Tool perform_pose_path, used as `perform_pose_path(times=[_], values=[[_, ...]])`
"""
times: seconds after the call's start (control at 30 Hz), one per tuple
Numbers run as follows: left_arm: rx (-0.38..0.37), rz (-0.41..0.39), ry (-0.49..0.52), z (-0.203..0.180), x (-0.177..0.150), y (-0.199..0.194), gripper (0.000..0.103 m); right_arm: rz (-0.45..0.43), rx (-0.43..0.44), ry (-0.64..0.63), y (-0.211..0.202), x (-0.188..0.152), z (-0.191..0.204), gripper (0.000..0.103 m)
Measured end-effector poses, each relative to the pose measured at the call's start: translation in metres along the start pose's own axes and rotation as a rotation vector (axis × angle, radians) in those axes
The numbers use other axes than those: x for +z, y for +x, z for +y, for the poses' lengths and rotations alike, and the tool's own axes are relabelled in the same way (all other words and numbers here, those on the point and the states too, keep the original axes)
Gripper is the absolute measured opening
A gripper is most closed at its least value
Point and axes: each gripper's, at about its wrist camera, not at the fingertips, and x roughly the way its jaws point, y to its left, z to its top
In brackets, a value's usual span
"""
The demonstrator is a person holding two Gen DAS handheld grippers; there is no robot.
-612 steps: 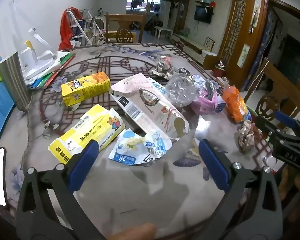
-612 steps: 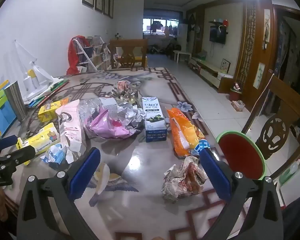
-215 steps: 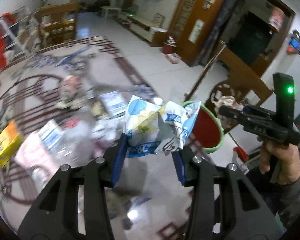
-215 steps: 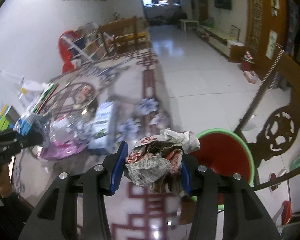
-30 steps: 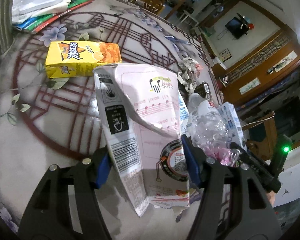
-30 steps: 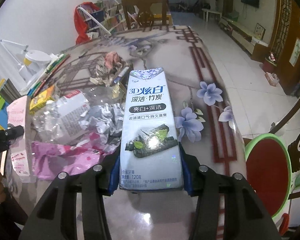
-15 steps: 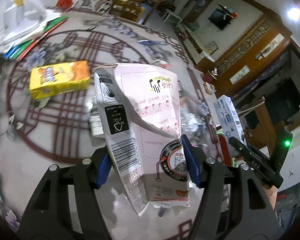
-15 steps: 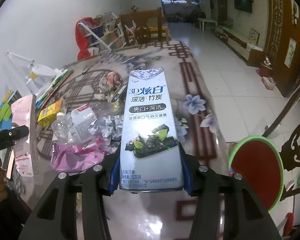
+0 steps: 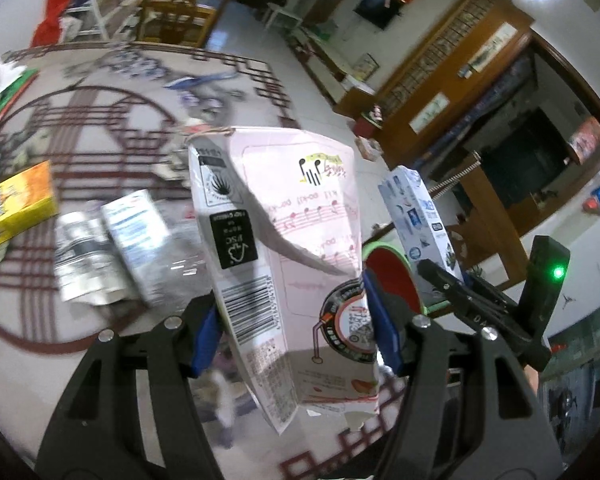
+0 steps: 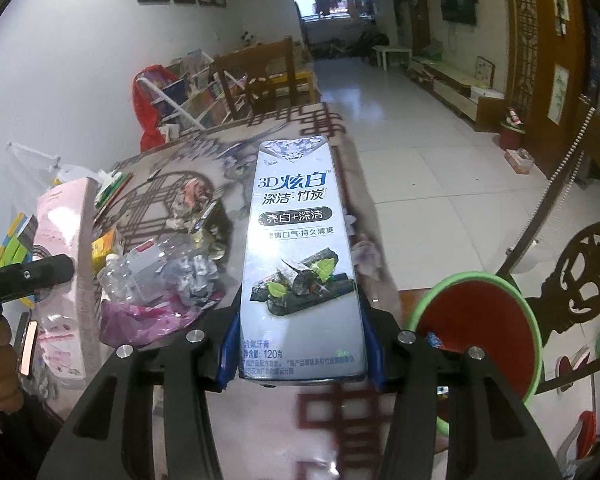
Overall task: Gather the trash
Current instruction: 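Carry both held items to the red bin and release them inside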
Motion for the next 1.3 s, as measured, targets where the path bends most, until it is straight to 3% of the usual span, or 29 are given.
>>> perform_pose_path(times=[0.5, 0.77, 1.07, 1.3], values=[[-0.135, 0.136, 0.119, -0.105, 0.010, 0.108, 0.061, -0.031, -0.152, 0.137, -0.051, -0.016, -0.120, 0.047], [-0.191, 0.206, 0.185, -0.158, 0.010, 0.163, 0.061, -0.014, -0.182, 0.233, -0.054, -0.038, -0.174, 0.047], [-0.200, 0.291, 0.240, -0.196, 0.001, 0.220, 0.061, 0.003, -0.212, 0.262, -0.051, -0.050, -0.194, 0.047], [-0.185, 0.317, 0.258, -0.205, 0.001, 0.242, 0.062, 0.020, -0.217, 0.290, -0.048, -0.054, -0.205, 0.047]])
